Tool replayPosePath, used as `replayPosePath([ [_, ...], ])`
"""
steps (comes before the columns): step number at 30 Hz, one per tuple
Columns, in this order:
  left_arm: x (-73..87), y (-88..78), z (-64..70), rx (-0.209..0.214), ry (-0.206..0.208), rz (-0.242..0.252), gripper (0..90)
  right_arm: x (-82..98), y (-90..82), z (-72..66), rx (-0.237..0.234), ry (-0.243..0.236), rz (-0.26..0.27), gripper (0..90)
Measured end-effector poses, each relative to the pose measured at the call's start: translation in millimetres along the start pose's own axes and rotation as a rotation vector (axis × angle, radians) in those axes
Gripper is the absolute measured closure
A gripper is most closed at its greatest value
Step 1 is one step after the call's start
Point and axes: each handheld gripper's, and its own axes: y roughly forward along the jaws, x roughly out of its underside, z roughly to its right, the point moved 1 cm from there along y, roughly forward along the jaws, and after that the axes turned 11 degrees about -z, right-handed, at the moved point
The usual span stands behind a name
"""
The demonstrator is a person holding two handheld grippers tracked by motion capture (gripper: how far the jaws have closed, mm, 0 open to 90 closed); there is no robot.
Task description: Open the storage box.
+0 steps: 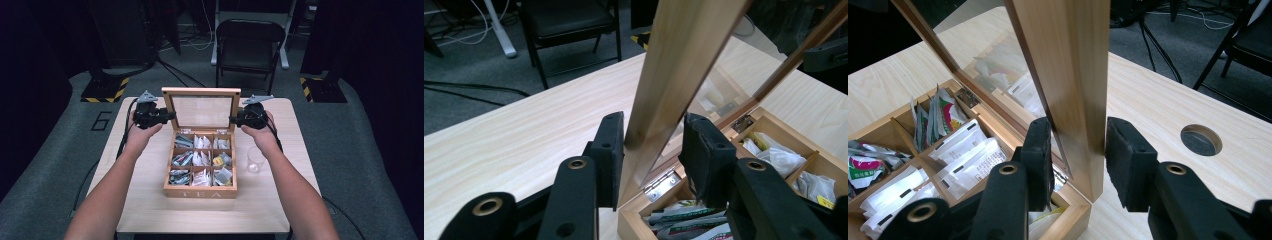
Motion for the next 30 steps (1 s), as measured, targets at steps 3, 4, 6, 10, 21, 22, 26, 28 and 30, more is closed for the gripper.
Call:
replayPosePath([
  [3, 1.8, 2.0, -1.2, 0.001, -0.015, 0.004, 58.5, -0.6, 0.8, 0.4, 0.008, 0.009, 0.001, 63.9],
  [4, 2.4, 2.6, -1.0, 0.005, -0.020, 0.005, 58.5, -0.9, 1.2, 0.7, 0.008, 0.012, 0.002, 64.0],
  [6, 3.6, 2.5, -1.3, 0.001, -0.014, -0.003, 58.5, -1.3, 1.4, 1.0, 0.007, 0.014, 0.001, 64.0],
  [10, 7.0, -0.2, -1.9, 0.003, -0.018, -0.006, 58.3, -6.2, 3.1, 2.5, 0.020, 0.012, -0.017, 64.9],
  [21, 16.9, -7.9, -1.7, 0.001, -0.028, -0.024, 58.4, -10.9, 8.4, 10.0, 0.008, 0.041, -0.016, 65.5],
  [22, 17.2, -8.7, -0.8, 0.002, -0.029, -0.022, 58.4, -11.5, 9.8, 12.0, 0.004, 0.053, -0.016, 65.6],
  [26, 17.0, -12.0, 2.6, 0.017, -0.018, -0.025, 58.4, -14.1, 11.2, 12.6, 0.010, 0.063, -0.031, 65.8],
  [28, 16.9, -12.6, 4.8, 0.018, -0.011, -0.024, 58.4, -15.4, 12.3, 12.9, 0.018, 0.063, -0.037, 66.0],
  [30, 16.9, -13.2, 6.7, 0.029, -0.004, -0.027, 58.4, -16.2, 13.9, 14.7, 0.019, 0.069, -0.039, 66.0],
])
